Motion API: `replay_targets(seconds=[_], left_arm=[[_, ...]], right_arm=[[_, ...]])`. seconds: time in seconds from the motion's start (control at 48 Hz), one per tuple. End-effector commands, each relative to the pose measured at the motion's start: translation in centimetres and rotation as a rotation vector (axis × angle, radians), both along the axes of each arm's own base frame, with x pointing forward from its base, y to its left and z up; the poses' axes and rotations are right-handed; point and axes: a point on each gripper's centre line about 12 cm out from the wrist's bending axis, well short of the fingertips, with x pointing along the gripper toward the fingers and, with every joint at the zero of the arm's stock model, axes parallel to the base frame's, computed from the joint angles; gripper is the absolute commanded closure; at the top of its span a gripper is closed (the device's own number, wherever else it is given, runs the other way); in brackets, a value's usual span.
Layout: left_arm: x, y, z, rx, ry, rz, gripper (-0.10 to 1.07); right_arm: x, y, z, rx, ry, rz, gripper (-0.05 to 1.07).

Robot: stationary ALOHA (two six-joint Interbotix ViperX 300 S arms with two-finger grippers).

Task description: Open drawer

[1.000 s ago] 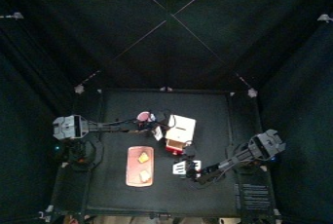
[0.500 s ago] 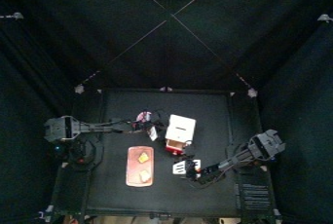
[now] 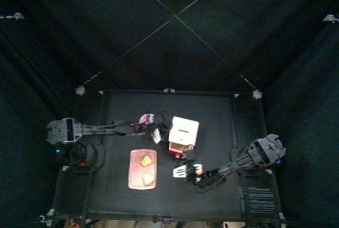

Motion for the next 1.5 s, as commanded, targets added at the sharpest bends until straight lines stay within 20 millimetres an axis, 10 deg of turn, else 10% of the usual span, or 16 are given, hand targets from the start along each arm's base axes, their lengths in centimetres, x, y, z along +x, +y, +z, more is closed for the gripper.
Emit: replay_targets(seconds=[0.0,1.479], left_arm=[[1.0,0.3,1.0,0.012,-0.045,0.001,0.48],[3.5,-0.7,-2.2,-0.019,0.013,-0.027,0.48]], right_arm=[[0.8,-0.1,0.8,0.028,-0.019,-0.031,0.24],[2.2,-4.8,-4.8,0.035,0.130,-0.220,0.26]])
